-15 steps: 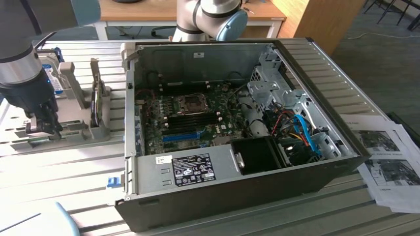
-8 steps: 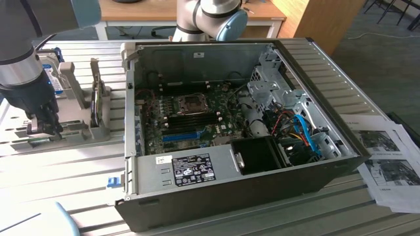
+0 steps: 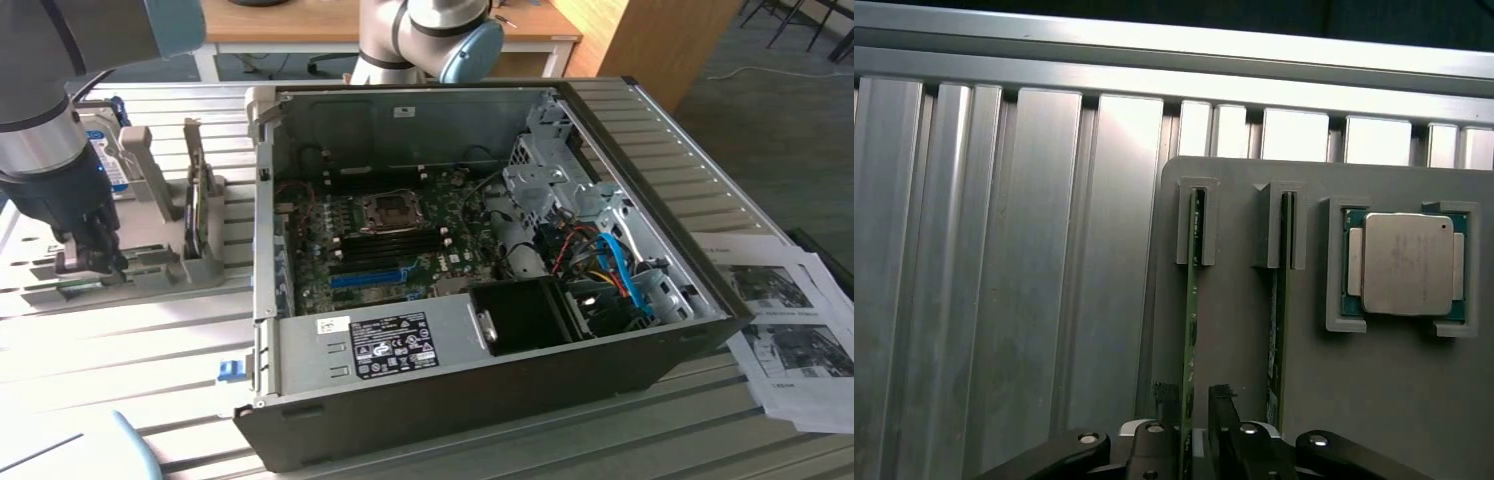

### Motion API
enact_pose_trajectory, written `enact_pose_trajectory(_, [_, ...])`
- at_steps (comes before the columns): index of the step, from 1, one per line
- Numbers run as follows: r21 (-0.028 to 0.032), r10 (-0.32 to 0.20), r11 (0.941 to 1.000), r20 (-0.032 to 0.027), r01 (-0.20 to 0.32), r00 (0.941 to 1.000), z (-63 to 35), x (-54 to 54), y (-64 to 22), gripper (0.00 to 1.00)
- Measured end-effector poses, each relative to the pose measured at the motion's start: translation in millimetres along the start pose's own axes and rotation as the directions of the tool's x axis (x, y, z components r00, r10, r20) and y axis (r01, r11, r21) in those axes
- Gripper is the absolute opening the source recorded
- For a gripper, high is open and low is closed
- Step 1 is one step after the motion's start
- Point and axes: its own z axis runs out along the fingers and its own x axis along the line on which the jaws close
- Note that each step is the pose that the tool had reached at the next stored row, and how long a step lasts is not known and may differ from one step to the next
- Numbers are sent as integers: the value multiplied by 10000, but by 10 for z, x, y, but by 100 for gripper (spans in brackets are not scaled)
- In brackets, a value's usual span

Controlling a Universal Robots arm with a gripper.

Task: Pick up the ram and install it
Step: 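Pick up the ram and move it above insertion slot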

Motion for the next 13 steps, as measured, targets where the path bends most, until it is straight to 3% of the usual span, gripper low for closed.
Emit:
enact_pose_trajectory(1, [0, 0, 10000, 0, 0, 10000, 0, 0, 0, 27])
enact_pose_trajectory(2, [0, -1, 10000, 0, 1, 10000, 0, 0, 0, 20])
enact_pose_trajectory(13, [0, 0, 10000, 1, 0, 10000, -5, 0, 0, 20])
